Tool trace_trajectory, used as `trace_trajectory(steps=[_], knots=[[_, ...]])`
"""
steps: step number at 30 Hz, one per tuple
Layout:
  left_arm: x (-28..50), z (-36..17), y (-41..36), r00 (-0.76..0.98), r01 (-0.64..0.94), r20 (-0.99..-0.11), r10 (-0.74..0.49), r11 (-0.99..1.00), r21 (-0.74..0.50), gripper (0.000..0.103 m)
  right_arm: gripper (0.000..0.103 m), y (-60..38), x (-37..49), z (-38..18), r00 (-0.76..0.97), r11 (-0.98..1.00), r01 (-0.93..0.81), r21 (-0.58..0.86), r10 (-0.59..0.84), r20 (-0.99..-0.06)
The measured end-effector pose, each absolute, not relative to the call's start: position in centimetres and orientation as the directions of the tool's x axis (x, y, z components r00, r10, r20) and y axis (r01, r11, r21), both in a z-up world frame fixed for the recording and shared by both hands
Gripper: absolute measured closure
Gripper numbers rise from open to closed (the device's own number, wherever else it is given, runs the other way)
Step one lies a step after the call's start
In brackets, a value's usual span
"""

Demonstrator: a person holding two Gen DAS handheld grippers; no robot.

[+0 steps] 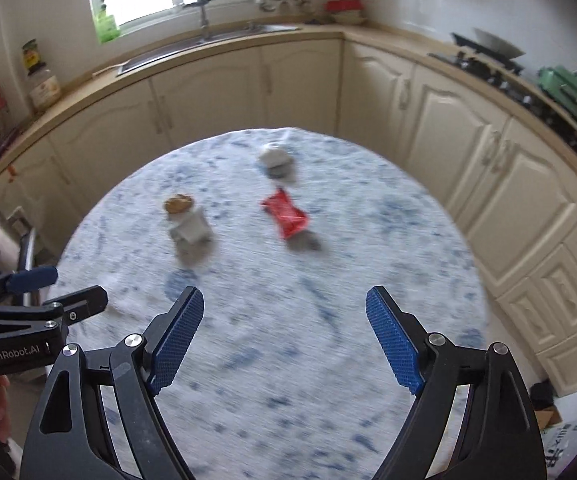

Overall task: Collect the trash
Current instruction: 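Swing both open tools back over the table, then grasp the small white cup with the right tool and lift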

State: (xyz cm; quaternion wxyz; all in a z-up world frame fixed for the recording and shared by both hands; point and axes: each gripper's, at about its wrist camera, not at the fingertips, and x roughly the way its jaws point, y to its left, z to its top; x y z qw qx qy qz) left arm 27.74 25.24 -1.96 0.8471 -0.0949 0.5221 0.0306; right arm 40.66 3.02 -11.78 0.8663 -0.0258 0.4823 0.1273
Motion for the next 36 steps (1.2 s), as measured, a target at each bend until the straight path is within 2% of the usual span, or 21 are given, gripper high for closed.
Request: trace_trajectory(steps=[9, 20, 23, 26, 28, 36], knots=[[29.6, -5.0, 32.5, 0.408, -0.302, -0.912, -0.045, 0.936, -0.182, 0.024, 0.018, 10.1, 45.9, -14.4, 0.413, 0.945, -0.316, 0.085, 0.217, -0.885], [33.0, -7.8, 36.4, 0.386, -0.368, -0.921, -0.056, 0.906, -0.210, 0.024, 0.021, 14.2, 49.8, -19.4, 0.296, 0.923, -0.377, 0.075, 0.197, -0.935], [33.5, -9.0, 36.6, 0.369, -0.375, -0.928, -0.061, 0.903, -0.209, 0.024, 0.031, 14.8, 50.2, -20.3, 0.277, 0.917, -0.395, 0.063, 0.184, -0.943], [33.7, -10.1, 36.7, 0.352, -0.376, -0.933, -0.069, 0.903, -0.208, 0.024, 0.050, 15.4, 50.5, -21.5, 0.249, 0.912, -0.409, 0.035, 0.148, -0.957], [33.7, -10.6, 36.7, 0.344, -0.384, -0.936, -0.073, 0.899, -0.211, 0.024, 0.058, 15.5, 50.4, -21.3, 0.276, 0.908, -0.418, 0.024, 0.152, -0.949], [33.8, -10.2, 35.6, 0.352, -0.373, -0.933, -0.075, 0.903, -0.213, 0.024, 0.059, 13.6, 49.6, -21.0, 0.276, 0.904, -0.422, 0.068, 0.200, -0.940]])
